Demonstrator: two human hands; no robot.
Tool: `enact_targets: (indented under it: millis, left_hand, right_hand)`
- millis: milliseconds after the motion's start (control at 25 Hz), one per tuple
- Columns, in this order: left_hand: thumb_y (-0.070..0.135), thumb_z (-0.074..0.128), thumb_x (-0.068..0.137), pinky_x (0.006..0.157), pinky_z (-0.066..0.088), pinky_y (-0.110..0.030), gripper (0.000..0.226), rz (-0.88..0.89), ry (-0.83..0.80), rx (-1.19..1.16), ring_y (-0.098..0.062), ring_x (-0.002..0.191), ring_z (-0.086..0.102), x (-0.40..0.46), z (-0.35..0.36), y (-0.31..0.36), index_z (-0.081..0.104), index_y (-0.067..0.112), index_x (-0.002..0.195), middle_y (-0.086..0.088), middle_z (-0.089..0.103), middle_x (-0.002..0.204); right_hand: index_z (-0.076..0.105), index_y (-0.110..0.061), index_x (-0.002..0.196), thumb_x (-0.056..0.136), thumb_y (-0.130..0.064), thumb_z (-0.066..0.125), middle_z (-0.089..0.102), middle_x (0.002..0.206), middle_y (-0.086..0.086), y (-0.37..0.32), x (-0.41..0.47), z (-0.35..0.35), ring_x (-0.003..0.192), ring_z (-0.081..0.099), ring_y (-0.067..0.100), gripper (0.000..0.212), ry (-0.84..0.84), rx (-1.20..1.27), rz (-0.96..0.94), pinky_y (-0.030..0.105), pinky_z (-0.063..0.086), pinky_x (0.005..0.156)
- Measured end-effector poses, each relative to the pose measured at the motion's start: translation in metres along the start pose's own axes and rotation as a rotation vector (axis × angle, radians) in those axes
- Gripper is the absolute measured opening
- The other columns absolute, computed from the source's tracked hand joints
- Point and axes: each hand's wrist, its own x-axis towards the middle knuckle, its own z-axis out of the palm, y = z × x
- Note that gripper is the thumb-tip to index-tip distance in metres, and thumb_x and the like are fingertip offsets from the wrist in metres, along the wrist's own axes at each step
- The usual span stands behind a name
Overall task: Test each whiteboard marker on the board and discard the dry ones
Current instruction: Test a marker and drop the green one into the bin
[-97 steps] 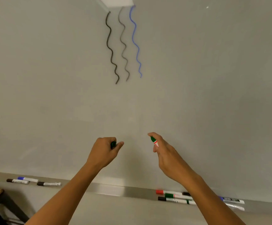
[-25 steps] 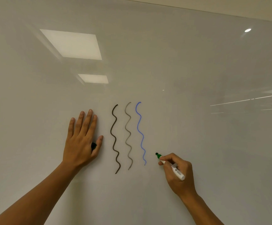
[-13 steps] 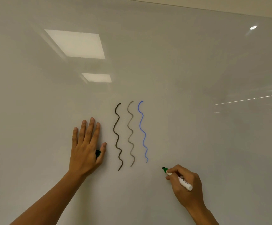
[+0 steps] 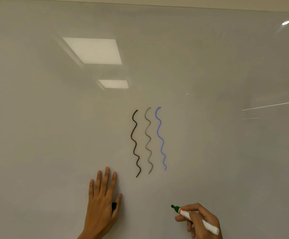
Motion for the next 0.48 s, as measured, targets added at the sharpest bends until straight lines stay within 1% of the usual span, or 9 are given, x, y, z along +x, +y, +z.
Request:
enact_targets:
  millis: [80,160,240,280,360,400,440,480]
  left_hand:
    - [0.049,0.024,0.100,0.120,0.005,-0.045,0.061,-0.043,-0.008,-0.082,-0.028,0.152,0.007,-0.016,0.005,0.005,0.026,0.022,0.155,-0.005,0.011,0.165]
    - [0.050,0.026,0.101,0.120,0.008,-0.035,0.052,-0.058,-0.002,-0.167,-0.024,0.151,0.011,-0.032,0.011,0.013,0.042,0.029,0.146,-0.002,0.019,0.164]
    - [0.045,0.038,0.097,0.116,0.019,-0.031,0.038,-0.063,-0.001,-0.228,-0.020,0.149,0.020,-0.051,0.019,0.019,0.059,0.034,0.127,0.000,0.030,0.160]
    - [0.043,0.041,0.095,0.114,0.026,-0.032,0.033,-0.076,-0.009,-0.261,-0.018,0.147,0.025,-0.059,0.021,0.023,0.064,0.036,0.117,0.001,0.036,0.157]
    - [0.045,0.040,0.095,0.106,0.038,-0.034,0.031,-0.131,-0.067,-0.332,-0.010,0.139,0.039,-0.076,0.021,0.030,0.068,0.039,0.104,0.010,0.049,0.147]
    - [0.047,0.038,0.095,0.102,0.042,-0.030,0.031,-0.165,-0.116,-0.362,-0.005,0.132,0.047,-0.085,0.017,0.036,0.067,0.042,0.101,0.018,0.054,0.139]
    - [0.049,0.036,0.095,0.096,0.046,-0.025,0.029,-0.201,-0.176,-0.386,0.002,0.122,0.053,-0.094,0.013,0.041,0.065,0.045,0.098,0.026,0.058,0.129]
    - [0.049,0.037,0.096,0.089,0.049,-0.021,0.026,-0.236,-0.241,-0.403,0.007,0.110,0.058,-0.103,0.007,0.047,0.063,0.049,0.097,0.030,0.060,0.117]
  right_hand:
    - [0.071,0.001,0.069,0.089,0.010,0.057,0.073,0.066,0.017,0.007,-0.012,0.008,0.054,0.045,0.024,0.026,-0.012,0.018,0.049,0.028,0.036,0.059]
    - [0.071,0.001,0.068,0.089,0.012,0.053,0.072,0.065,0.020,0.016,-0.024,0.017,0.056,0.046,0.028,0.030,-0.024,0.045,0.080,0.031,0.037,0.061]
    - [0.071,0.003,0.069,0.091,0.012,0.051,0.072,0.066,0.022,0.023,-0.035,0.028,0.062,0.052,0.036,0.031,-0.066,0.078,0.131,0.036,0.042,0.065]
    - [0.071,0.004,0.070,0.091,0.012,0.051,0.072,0.067,0.022,0.025,-0.041,0.032,0.063,0.053,0.037,0.031,-0.091,0.086,0.151,0.036,0.043,0.065]
    - [0.071,0.004,0.071,0.091,0.013,0.051,0.072,0.067,0.022,0.031,-0.052,0.037,0.059,0.048,0.030,0.029,-0.148,0.087,0.180,0.030,0.041,0.056]
    - [0.071,0.004,0.072,0.091,0.013,0.052,0.073,0.067,0.021,0.035,-0.059,0.039,0.054,0.045,0.026,0.028,-0.176,0.086,0.194,0.026,0.038,0.050]
    - [0.071,0.003,0.073,0.090,0.012,0.052,0.073,0.068,0.021,0.040,-0.066,0.040,0.049,0.042,0.021,0.027,-0.201,0.088,0.206,0.024,0.035,0.046]
    - [0.071,0.002,0.075,0.091,0.011,0.052,0.073,0.068,0.022,0.046,-0.073,0.041,0.044,0.040,0.019,0.026,-0.221,0.089,0.220,0.022,0.033,0.044]
